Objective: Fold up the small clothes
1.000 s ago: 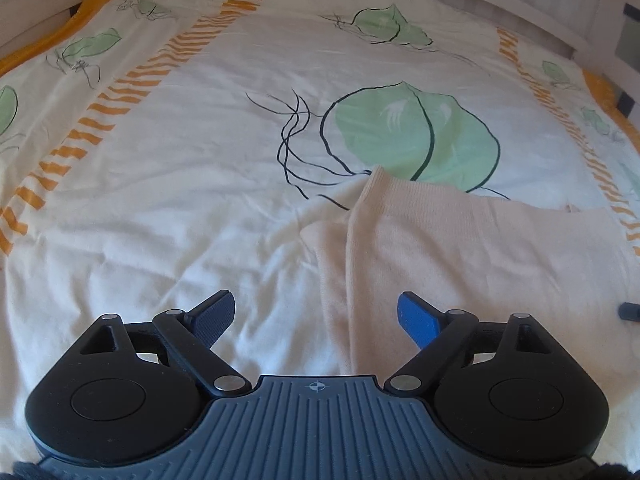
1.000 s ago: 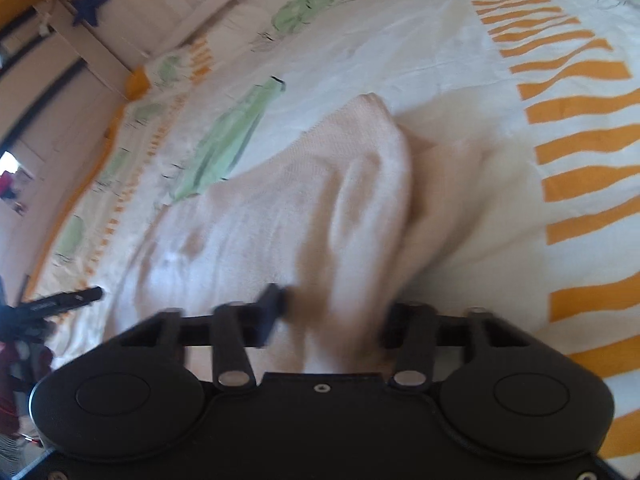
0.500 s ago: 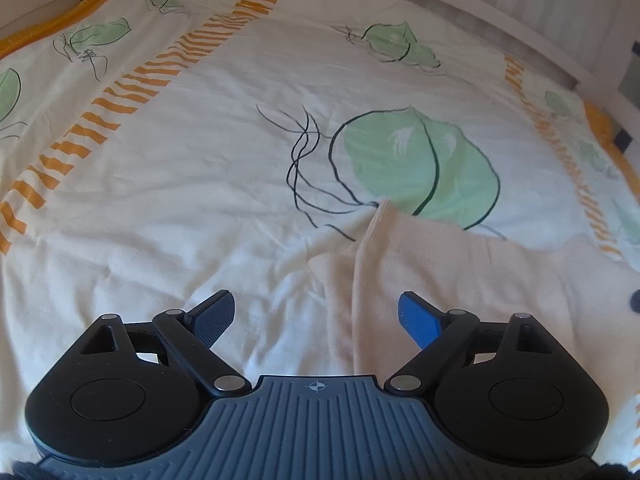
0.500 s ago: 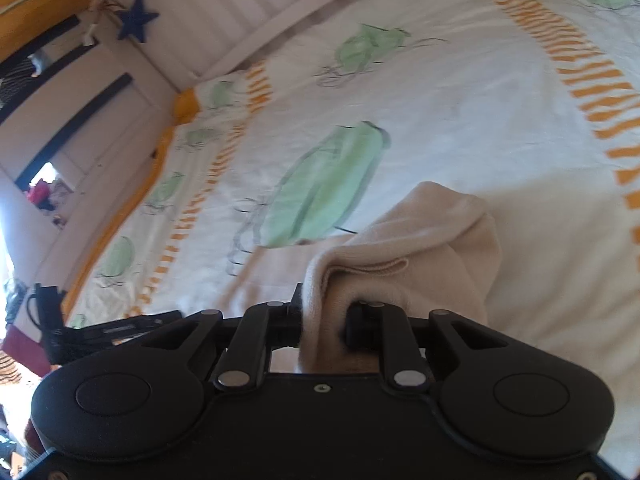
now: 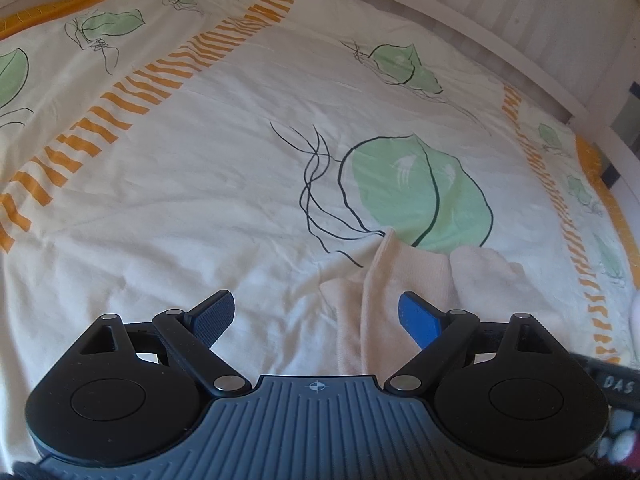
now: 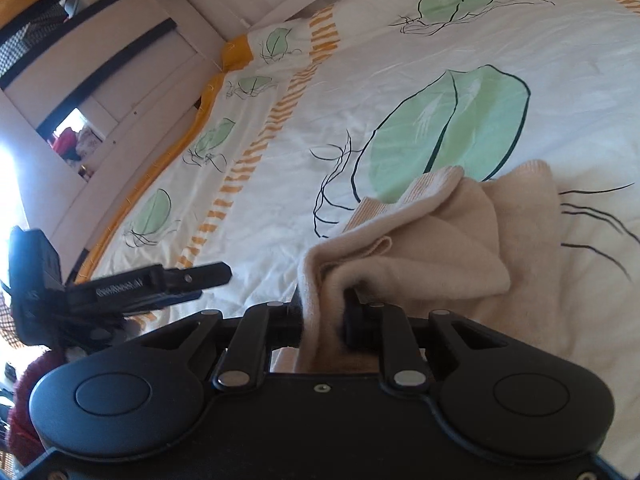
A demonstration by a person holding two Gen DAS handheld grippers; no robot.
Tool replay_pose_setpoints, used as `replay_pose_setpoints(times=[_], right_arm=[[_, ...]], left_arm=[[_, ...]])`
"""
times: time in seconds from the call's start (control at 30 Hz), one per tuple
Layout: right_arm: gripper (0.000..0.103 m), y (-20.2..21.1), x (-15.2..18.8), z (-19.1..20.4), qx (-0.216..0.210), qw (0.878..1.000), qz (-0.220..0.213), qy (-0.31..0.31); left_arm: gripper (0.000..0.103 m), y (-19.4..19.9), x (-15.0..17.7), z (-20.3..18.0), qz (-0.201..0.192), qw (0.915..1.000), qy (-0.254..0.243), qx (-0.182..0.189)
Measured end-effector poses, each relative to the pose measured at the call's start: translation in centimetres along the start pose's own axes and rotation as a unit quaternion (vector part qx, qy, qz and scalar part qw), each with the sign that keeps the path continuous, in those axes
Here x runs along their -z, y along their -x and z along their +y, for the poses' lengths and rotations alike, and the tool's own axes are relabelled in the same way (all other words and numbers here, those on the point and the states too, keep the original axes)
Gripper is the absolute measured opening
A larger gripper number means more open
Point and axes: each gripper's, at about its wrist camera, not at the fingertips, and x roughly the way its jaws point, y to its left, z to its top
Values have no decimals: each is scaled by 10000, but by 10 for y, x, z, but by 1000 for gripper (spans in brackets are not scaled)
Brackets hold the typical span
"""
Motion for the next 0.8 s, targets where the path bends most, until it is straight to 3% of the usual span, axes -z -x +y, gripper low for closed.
replay_pose_setpoints(times=[0.2,0.43,0.63,0.8], right_arm=[[27,-20,13,23,434,9971,4,628],[33,-41,21,33,556,9955,64,769],[55,-52,22,34,164,9979,73,623],[55,-40,26,37,-385,9974,-49,602]], left_arm=[[90,-5,-2,11,79,9997,234,11],[90,-11,-2,13,206,9993,294,45],[90,-14,-2,13,267,9992,287,75],[90,-17,-2,17,322,9986,395,148]])
